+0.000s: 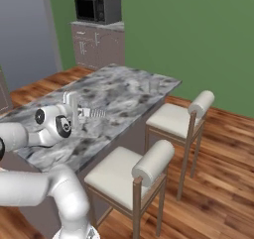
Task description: Open the freezer door, pick up the ice cube tray from the freezer, and place it on the dining counter.
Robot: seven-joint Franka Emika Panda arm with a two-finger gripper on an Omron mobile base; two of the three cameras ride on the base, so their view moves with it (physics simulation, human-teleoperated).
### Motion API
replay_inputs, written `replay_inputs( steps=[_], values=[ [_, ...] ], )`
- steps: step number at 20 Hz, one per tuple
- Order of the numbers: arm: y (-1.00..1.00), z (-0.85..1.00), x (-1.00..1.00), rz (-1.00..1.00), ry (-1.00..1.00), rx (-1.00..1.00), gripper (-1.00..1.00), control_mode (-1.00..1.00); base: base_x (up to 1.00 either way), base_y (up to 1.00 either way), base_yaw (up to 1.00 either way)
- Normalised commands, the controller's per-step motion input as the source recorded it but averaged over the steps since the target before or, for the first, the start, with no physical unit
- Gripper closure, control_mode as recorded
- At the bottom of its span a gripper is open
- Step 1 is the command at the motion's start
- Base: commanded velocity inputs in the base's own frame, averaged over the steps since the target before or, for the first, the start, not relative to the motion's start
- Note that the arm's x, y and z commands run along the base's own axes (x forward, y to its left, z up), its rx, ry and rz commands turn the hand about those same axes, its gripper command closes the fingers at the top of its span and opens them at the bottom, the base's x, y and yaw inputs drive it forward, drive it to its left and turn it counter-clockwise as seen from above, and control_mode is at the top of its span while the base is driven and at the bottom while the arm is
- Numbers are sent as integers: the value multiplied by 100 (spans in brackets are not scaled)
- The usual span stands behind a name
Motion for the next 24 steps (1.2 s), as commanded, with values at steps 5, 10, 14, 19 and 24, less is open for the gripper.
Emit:
replay_inputs(
  steps=[5, 10, 14, 19, 24],
  values=[
    [7, -44, 13, 0, 2, 0, 100, -100, 0, 0, 0],
    [4, -17, 1, 0, 16, 0, 100, -100, 0, 0, 0],
    [0, -1, 0, 0, 25, 0, 100, -100, 0, 0, 0],
    [0, 1, 0, 0, 18, 1, -100, -100, 0, 0, 0],
    [0, 31, 0, 0, 1, 3, -100, -100, 0, 0, 0]
  ],
)
